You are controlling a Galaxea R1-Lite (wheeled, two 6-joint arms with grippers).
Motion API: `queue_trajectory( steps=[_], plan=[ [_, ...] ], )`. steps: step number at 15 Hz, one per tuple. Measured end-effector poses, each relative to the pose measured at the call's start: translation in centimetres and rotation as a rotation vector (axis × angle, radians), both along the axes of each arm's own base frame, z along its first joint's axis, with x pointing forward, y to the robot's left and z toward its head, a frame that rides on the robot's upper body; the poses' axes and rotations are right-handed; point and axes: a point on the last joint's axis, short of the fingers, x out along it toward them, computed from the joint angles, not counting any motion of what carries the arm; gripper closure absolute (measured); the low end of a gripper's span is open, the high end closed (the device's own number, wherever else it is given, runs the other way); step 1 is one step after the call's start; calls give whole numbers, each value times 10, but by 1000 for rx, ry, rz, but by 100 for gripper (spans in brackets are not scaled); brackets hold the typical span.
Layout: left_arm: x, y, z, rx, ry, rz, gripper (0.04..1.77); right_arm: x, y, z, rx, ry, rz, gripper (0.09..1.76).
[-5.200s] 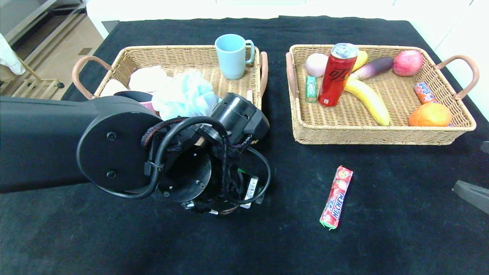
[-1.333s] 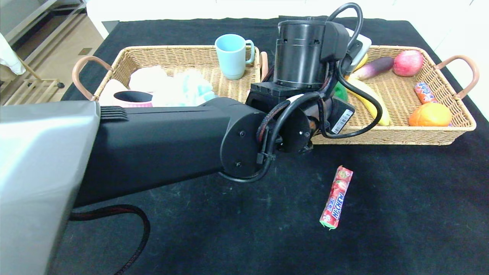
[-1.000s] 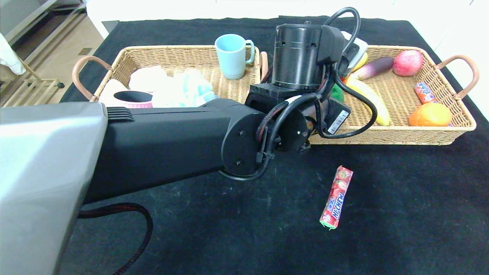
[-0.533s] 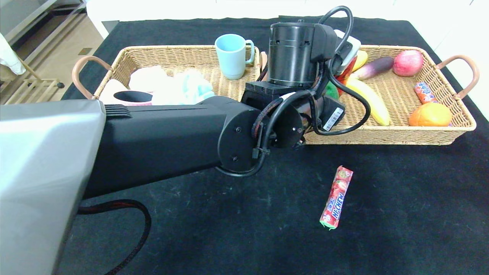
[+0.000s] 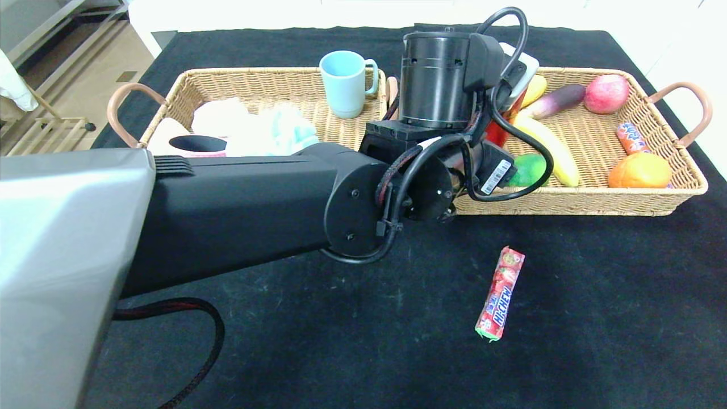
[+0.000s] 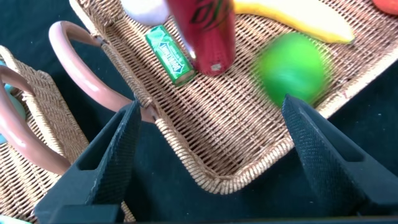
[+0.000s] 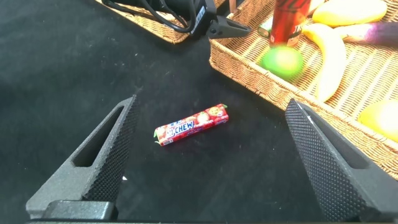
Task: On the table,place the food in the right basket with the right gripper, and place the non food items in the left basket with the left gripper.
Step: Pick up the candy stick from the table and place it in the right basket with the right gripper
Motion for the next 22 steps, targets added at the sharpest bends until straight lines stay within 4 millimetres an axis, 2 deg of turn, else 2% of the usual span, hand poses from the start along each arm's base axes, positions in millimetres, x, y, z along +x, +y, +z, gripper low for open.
queue_trajectory(
  steps=[6,9,12,17,22],
  plan=[
    [-9,3,7,5,2,12,13,0,0,0,-2,1,1,14],
    [-23,9,10,28,25,10,12,-1,0,1,1,-5,-2,14],
    [-44,23,4,86,74,-21,11,-1,-2,3,5,-15,-25,14],
    [-91,70,-18,186,174,-124,11,3,-1,0,-2,6,-33,14],
    [-134,149,-40,215,265,-265,10,17,3,-7,-29,63,-27,14]
  ],
)
